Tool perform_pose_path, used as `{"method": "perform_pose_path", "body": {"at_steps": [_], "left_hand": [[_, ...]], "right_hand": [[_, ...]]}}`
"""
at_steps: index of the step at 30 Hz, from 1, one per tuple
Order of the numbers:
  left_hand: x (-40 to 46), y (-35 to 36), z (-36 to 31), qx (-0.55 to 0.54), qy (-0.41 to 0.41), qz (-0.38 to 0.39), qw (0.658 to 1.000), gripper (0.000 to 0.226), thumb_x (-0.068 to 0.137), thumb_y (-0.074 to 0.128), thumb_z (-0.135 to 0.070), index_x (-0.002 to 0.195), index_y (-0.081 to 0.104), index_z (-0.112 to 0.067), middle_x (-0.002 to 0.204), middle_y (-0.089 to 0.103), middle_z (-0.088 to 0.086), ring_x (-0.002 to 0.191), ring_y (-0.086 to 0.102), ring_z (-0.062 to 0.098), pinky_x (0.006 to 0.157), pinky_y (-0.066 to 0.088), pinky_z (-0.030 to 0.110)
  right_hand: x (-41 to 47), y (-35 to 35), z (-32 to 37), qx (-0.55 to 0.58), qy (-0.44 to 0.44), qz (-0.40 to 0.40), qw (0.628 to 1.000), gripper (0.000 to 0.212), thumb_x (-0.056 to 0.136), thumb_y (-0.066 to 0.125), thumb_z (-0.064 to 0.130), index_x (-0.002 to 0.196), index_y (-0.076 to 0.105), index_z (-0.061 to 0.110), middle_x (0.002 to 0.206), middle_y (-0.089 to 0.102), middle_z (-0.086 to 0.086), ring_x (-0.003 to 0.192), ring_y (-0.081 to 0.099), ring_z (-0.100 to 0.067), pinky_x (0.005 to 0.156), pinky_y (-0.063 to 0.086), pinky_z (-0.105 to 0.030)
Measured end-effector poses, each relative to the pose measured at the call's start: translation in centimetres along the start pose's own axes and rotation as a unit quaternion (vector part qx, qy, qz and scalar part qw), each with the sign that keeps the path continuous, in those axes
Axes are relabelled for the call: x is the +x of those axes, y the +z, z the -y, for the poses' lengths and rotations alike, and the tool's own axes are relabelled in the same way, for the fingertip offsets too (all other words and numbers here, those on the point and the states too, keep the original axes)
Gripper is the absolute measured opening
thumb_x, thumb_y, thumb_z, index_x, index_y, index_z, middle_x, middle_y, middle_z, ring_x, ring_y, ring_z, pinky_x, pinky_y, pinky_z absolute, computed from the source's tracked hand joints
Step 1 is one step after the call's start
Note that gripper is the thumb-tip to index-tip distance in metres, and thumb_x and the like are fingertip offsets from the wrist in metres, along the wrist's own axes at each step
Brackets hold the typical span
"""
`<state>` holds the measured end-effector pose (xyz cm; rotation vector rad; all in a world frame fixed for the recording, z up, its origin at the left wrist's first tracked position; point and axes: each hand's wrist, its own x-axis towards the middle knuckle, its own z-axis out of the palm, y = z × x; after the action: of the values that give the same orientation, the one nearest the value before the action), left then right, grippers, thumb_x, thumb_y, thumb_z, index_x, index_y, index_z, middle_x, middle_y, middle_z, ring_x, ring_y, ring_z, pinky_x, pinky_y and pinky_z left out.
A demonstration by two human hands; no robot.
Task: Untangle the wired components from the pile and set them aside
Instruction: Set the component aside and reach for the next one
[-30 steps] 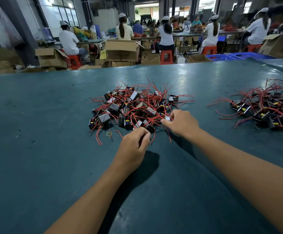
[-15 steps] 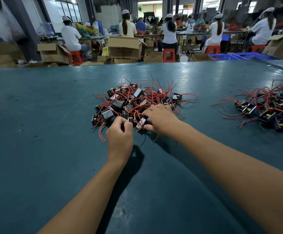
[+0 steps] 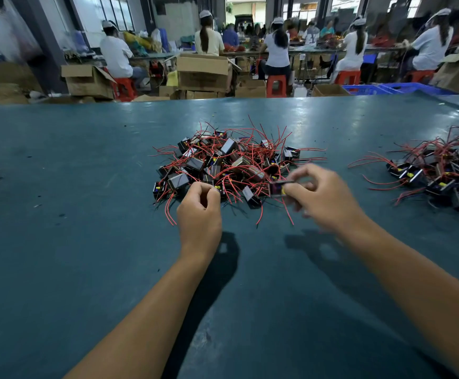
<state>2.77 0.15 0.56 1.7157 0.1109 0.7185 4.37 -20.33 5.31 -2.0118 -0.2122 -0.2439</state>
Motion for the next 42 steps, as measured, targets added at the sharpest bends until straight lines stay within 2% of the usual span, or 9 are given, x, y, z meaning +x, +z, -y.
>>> {"method": "perform_pose_path", "body": {"at_steps": [4, 7, 10, 16, 23, 26, 29, 36, 42], "left_hand": [[-0.9, 0.5, -0.8, -0.030, -0.027, 0.128, 0.991, 0.014, 0.096, 0.053, -0.005, 0.084, 0.060, -0.007, 0.054, 0.047, -0.013, 0.048, 0.036, 0.004, 0.047, 0.031, 0.018], [-2.8, 1.3, -1.4, -0.088, -0.077, 0.263, 0.958, 0.010, 0.096, 0.053, 0.003, 0.097, 0.057, -0.006, 0.058, 0.053, 0.000, 0.043, 0.042, 0.012, 0.043, 0.036, 0.023], [-3.7, 1.6, -2.2, -0.150, -0.090, 0.320, 0.931, 0.011, 0.098, 0.057, -0.004, 0.108, 0.056, -0.007, 0.077, 0.058, 0.011, 0.053, 0.048, 0.018, 0.047, 0.042, 0.028], [-4.0, 2.0, -2.2, -0.137, -0.105, 0.311, 0.935, 0.015, 0.098, 0.055, -0.003, 0.107, 0.054, 0.009, 0.080, 0.057, 0.007, 0.060, 0.048, 0.019, 0.046, 0.038, 0.028], [-3.5, 1.8, -1.9, -0.154, -0.134, 0.275, 0.939, 0.012, 0.099, 0.051, -0.007, 0.090, 0.058, -0.007, 0.076, 0.057, 0.006, 0.058, 0.050, 0.016, 0.045, 0.038, 0.029], [-3.2, 1.7, -1.6, -0.166, -0.167, 0.239, 0.942, 0.014, 0.098, 0.054, -0.010, 0.085, 0.057, -0.008, 0.077, 0.058, 0.009, 0.058, 0.052, 0.016, 0.045, 0.042, 0.027], [-2.7, 1.5, -1.4, -0.188, -0.190, 0.212, 0.940, 0.020, 0.097, 0.057, -0.009, 0.077, 0.055, -0.011, 0.069, 0.061, 0.003, 0.055, 0.059, 0.016, 0.048, 0.049, 0.026], [-2.7, 1.6, -1.3, -0.183, -0.193, 0.218, 0.939, 0.018, 0.097, 0.056, -0.007, 0.079, 0.059, -0.009, 0.072, 0.064, 0.011, 0.060, 0.060, 0.016, 0.055, 0.054, 0.024], [-3.0, 1.7, -1.1, -0.160, -0.189, 0.229, 0.941, 0.006, 0.098, 0.055, -0.004, 0.093, 0.058, -0.001, 0.074, 0.067, 0.010, 0.061, 0.065, 0.018, 0.058, 0.056, 0.026]], "right_hand": [[-2.1, -0.3, -1.8, 0.176, 0.118, 0.048, 0.976, 0.003, 0.094, 0.063, 0.013, 0.093, 0.065, 0.012, 0.075, 0.073, -0.011, 0.060, 0.063, -0.017, 0.047, 0.046, -0.025], [-2.1, -0.4, -1.6, 0.216, 0.113, 0.055, 0.968, 0.002, 0.095, 0.061, 0.013, 0.094, 0.060, 0.011, 0.076, 0.074, -0.010, 0.057, 0.064, -0.017, 0.042, 0.045, -0.022], [-2.4, 0.0, -1.2, 0.192, 0.070, 0.087, 0.975, 0.004, 0.095, 0.062, 0.014, 0.095, 0.060, 0.010, 0.079, 0.075, -0.010, 0.055, 0.065, -0.018, 0.039, 0.042, -0.024], [-3.0, 1.1, -1.6, 0.008, -0.050, 0.082, 0.995, 0.006, 0.093, 0.065, 0.022, 0.087, 0.063, 0.022, 0.072, 0.073, -0.001, 0.050, 0.066, -0.018, 0.045, 0.042, -0.017], [-3.6, 0.8, -1.6, -0.070, -0.110, 0.106, 0.986, 0.003, 0.095, 0.062, 0.038, 0.097, 0.063, 0.036, 0.069, 0.070, 0.000, 0.053, 0.062, -0.019, 0.049, 0.050, -0.032], [-3.8, 1.1, -1.8, -0.090, -0.107, 0.108, 0.984, 0.015, 0.094, 0.064, 0.038, 0.107, 0.064, 0.030, 0.068, 0.069, -0.002, 0.058, 0.061, -0.019, 0.056, 0.050, -0.036], [-4.0, 1.4, -1.8, -0.097, -0.103, 0.106, 0.984, 0.009, 0.095, 0.063, 0.034, 0.101, 0.066, 0.029, 0.067, 0.068, -0.001, 0.058, 0.061, -0.018, 0.062, 0.050, -0.035], [-4.5, 2.0, -1.5, -0.087, -0.115, 0.134, 0.980, 0.012, 0.097, 0.060, 0.024, 0.090, 0.068, 0.028, 0.063, 0.068, 0.012, 0.050, 0.057, -0.007, 0.055, 0.048, -0.029], [-4.6, 2.2, -1.6, -0.057, -0.079, 0.143, 0.985, 0.014, 0.098, 0.060, 0.022, 0.087, 0.068, 0.027, 0.064, 0.070, 0.009, 0.045, 0.055, -0.004, 0.047, 0.044, -0.019]]}}
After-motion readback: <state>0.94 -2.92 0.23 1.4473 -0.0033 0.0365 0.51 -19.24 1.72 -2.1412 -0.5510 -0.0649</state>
